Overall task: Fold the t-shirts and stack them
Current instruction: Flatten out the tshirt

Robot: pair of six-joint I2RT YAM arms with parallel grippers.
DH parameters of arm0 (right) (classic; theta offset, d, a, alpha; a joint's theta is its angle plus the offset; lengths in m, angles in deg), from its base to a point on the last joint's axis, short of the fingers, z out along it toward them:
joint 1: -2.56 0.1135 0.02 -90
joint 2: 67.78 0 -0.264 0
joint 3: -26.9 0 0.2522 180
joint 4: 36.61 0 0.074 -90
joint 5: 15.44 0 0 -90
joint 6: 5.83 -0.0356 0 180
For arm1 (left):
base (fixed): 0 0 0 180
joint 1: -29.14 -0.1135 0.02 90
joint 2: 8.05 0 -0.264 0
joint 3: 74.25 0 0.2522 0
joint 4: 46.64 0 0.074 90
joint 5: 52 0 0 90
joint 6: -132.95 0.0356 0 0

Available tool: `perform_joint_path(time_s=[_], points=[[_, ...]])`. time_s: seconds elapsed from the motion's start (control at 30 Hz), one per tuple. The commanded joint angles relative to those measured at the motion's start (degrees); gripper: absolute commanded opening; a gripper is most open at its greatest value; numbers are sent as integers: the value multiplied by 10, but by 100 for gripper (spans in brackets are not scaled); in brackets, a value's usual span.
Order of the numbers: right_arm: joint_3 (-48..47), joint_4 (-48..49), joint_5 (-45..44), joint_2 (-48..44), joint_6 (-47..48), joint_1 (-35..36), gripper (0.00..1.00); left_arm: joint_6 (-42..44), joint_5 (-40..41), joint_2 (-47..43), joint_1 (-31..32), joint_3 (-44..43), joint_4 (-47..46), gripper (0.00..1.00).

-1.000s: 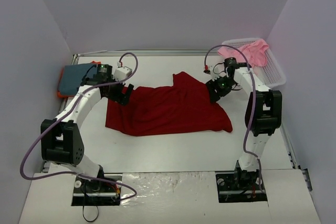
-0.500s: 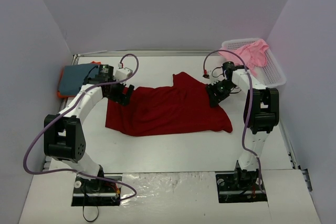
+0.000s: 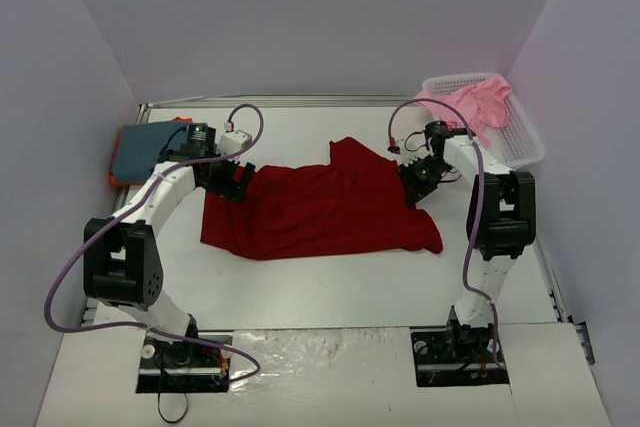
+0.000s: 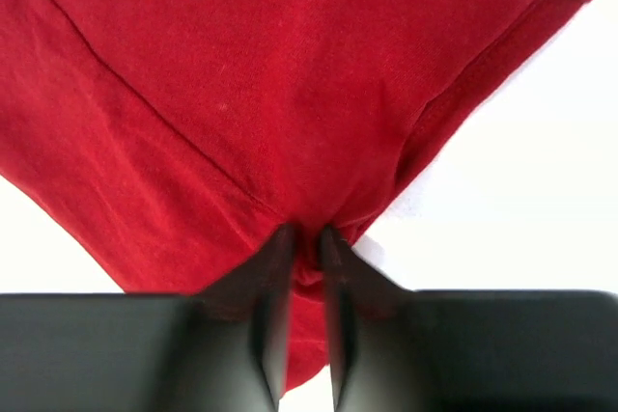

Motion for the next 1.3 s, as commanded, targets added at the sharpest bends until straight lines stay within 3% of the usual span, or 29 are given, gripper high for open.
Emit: perform_joint_path(time_s=[0.0, 0.03, 0.47, 0.7, 1.07, 1.27], points=[[9, -22, -4, -31, -3, -4, 10, -6, -8, -27, -6, -3, -8, 88], [10, -22, -4, -31, -3, -4, 0, -6, -8, -28, -6, -3, -7, 87], [-8, -20, -4, -100, -21, -5, 0, 18, -15, -41, -17, 17, -8, 91], [30, 15, 14, -127, -35, -6, 0, 37, -37, -17, -23, 16, -11, 94], [49, 33, 11, -106, -50, -6, 0, 38, -123, 76, -46, -37, -67, 71], [50, 34, 4, -91, -51, -6, 0, 30, -138, 132, -54, -70, -78, 65]])
